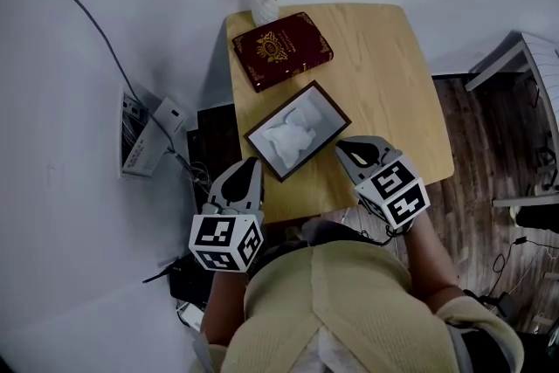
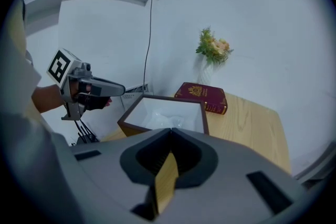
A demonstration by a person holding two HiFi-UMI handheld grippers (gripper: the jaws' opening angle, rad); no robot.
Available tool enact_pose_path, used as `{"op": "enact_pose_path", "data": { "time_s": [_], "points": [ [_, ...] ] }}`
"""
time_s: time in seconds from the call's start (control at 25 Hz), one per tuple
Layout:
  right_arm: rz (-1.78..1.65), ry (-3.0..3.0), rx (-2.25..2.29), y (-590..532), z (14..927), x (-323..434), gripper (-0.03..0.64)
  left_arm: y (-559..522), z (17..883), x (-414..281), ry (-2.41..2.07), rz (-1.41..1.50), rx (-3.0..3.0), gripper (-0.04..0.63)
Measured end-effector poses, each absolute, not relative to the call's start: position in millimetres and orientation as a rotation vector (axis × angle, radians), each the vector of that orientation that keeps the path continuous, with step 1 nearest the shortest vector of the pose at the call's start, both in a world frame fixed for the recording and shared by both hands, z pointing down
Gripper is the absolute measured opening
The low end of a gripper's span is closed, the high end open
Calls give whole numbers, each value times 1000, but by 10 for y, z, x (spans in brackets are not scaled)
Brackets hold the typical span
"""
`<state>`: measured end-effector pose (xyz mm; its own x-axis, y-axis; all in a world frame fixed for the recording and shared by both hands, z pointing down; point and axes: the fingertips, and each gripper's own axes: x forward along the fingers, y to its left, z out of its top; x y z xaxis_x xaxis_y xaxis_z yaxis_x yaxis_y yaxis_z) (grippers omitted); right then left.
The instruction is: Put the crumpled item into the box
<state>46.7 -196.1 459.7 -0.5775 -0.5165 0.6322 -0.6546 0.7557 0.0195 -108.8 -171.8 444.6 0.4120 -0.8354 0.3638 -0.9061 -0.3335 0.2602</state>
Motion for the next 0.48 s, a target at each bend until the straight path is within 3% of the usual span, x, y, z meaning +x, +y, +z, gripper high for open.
{"op": "enact_pose_path", "data": {
  "time_s": [0.48],
  "points": [
    [330, -2306, 972, -1833, 4571, 656, 29, -1669, 4512, -958, -1429, 291, 2274, 32]
  ]
}}
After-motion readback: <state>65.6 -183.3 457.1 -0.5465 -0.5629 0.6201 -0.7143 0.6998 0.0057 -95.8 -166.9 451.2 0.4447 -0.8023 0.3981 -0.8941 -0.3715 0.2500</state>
